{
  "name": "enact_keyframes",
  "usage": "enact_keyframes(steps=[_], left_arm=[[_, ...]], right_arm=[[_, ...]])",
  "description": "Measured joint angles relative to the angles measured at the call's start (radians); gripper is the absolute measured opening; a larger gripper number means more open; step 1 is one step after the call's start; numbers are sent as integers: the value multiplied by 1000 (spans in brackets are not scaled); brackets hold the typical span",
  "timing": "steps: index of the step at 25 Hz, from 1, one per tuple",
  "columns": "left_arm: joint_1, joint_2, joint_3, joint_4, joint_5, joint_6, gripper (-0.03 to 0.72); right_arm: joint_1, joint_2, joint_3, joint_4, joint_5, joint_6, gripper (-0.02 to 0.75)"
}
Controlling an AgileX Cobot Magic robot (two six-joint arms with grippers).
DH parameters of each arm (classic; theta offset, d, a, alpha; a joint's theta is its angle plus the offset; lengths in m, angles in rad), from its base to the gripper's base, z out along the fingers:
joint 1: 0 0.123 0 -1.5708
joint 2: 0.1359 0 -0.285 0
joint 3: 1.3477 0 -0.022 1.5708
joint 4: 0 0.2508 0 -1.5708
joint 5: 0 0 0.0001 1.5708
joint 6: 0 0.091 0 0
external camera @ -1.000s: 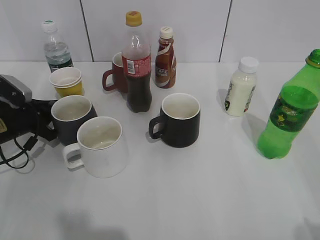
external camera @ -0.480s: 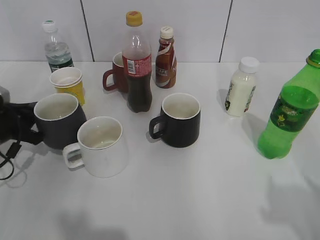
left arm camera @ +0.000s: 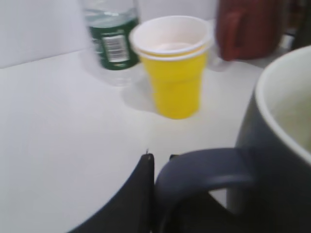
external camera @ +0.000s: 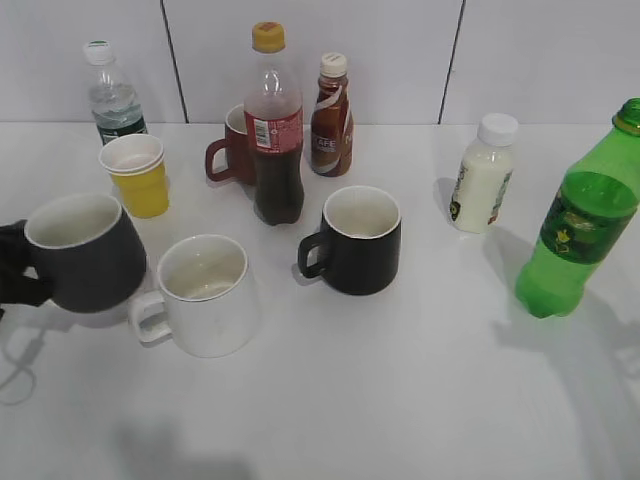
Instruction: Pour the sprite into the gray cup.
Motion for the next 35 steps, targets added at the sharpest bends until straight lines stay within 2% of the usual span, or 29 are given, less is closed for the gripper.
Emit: enact_keyframes(steps=[5, 9, 14, 19, 22, 25, 27, 31, 35], left_arm=[[0, -24, 0, -66, -3, -4, 55], [0, -59, 0, -70, 0, -25, 55], [0, -124, 1, -55, 0, -35, 55], [-11, -197, 1, -20, 0, -51, 55], [-33, -244, 1, -20, 0, -69, 55], [-61, -289, 1, -17, 35, -78, 55], [-83, -322, 1, -14, 90, -79, 55], [-142, -404, -2, -13, 231, -86, 55], [-235, -505, -54, -13, 449, -132, 55]], right_arm=[[59, 145, 32, -9, -74, 13, 561], [68, 284, 32, -11, -125, 16, 617], [69, 454, 33, -19, -263, 16, 630], [69, 656, 37, -33, -555, 32, 631], [69, 802, 29, -80, -763, 89, 631], [69, 946, -6, -127, -906, 137, 627], [69, 1027, -31, -142, -945, 152, 596], [69, 1091, -41, -152, -990, 120, 396], [69, 1029, -27, -232, -934, 41, 395]])
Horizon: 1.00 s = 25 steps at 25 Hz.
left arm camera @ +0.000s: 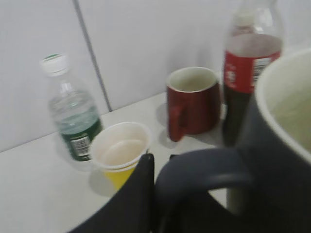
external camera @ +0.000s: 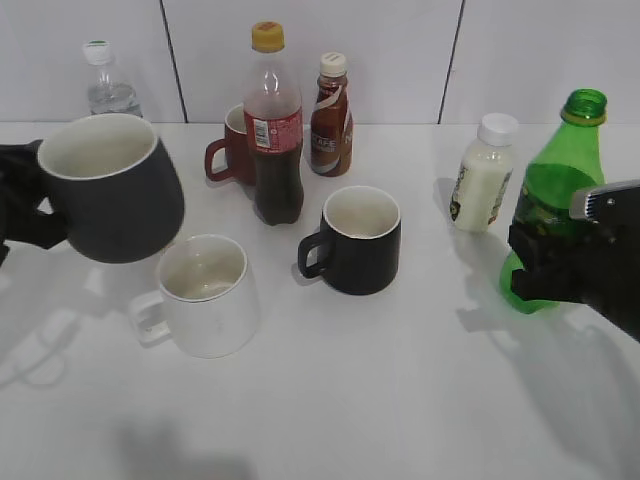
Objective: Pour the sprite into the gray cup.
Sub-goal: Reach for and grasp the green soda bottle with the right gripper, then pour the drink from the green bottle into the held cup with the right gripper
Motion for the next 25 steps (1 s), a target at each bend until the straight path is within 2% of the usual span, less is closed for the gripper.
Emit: enact_keyframes(steps=[4, 7, 10, 15, 20, 25], left_arm=[[-120, -60, -75, 0, 198, -10, 55], [-210, -66, -122, 0, 291, -11, 55], [-301, -66, -146, -1, 365, -11, 55], [-419, -54, -155, -1, 382, -11, 55], [-493, -9, -159, -1, 390, -11, 54], [-510, 2, -178, -1, 389, -11, 54]], right_arm=[[23, -160, 3, -52, 66, -108, 395], [85, -300, -26, -21, 235, -255, 395], [170, -399, -80, 80, 442, -463, 395], [299, -460, -207, 279, 602, -843, 395], [395, -460, -288, 360, 634, -1146, 395], [425, -458, -307, 359, 638, -1334, 395]])
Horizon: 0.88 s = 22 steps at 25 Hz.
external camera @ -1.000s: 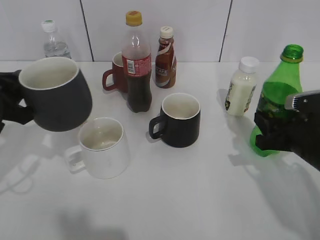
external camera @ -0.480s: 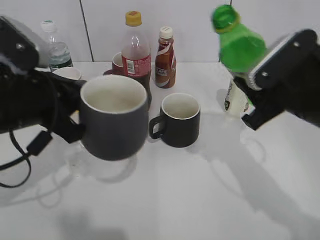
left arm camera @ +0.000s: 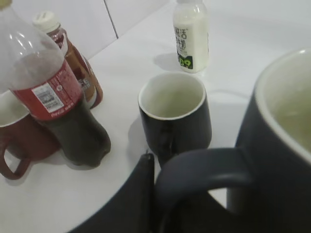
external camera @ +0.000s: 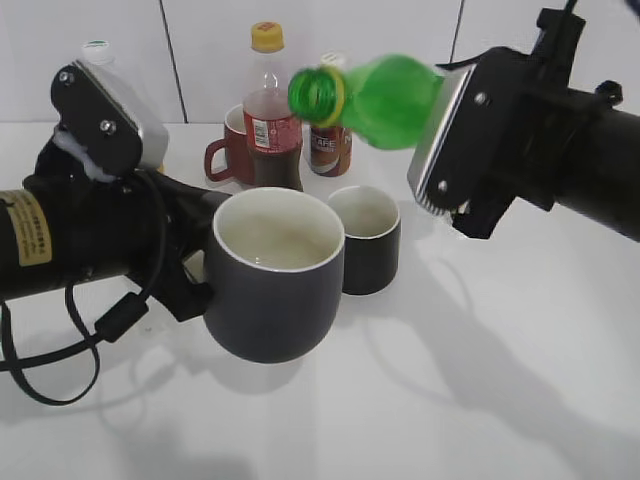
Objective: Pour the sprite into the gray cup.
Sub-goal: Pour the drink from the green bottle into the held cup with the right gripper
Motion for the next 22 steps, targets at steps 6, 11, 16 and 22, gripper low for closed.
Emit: enact_keyframes(steps=[6, 11, 16, 22], left_arm=[[0, 0, -1, 0, -7, 0, 54], [0, 0, -1, -3, -19, 0, 54], [0, 0, -1, -3, -24, 0, 54], [0, 0, -1, -3, -25, 0, 54]], right_arm=[[0, 24, 0, -21, -20, -123, 395], [0, 46, 0, -70, -52, -186, 395], [0, 46, 0, -84, -83, -231, 395], [0, 46, 0, -84, -91, -280, 395]])
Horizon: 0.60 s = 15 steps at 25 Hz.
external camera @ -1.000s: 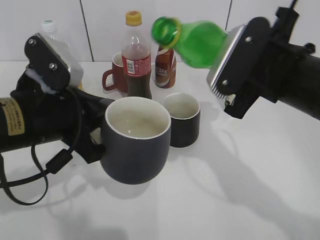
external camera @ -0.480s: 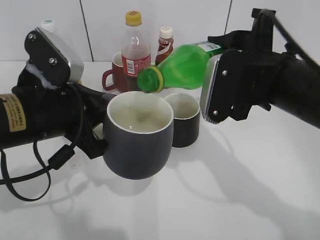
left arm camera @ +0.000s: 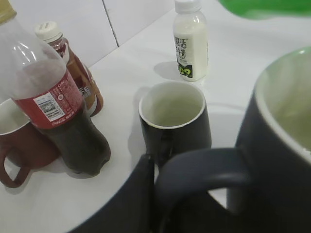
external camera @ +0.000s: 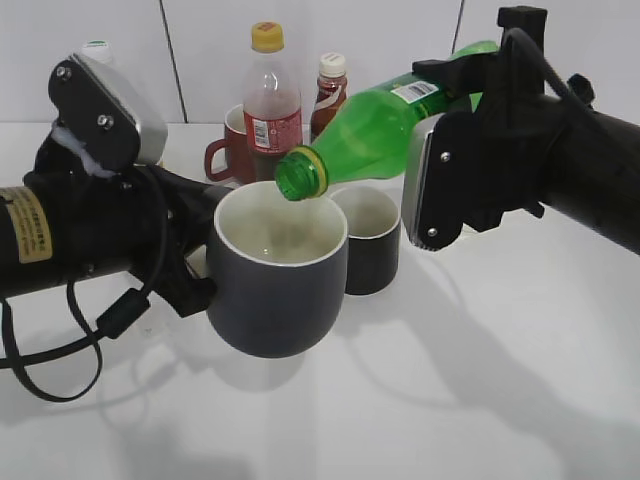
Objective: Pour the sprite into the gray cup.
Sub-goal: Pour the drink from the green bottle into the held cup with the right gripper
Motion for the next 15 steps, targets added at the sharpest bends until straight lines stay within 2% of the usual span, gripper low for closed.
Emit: enact_keyframes(steps=[15], left_arm=[[0, 0, -1, 0, 0, 0, 54]], right_arm=[[0, 0, 0, 9, -6, -7, 395]])
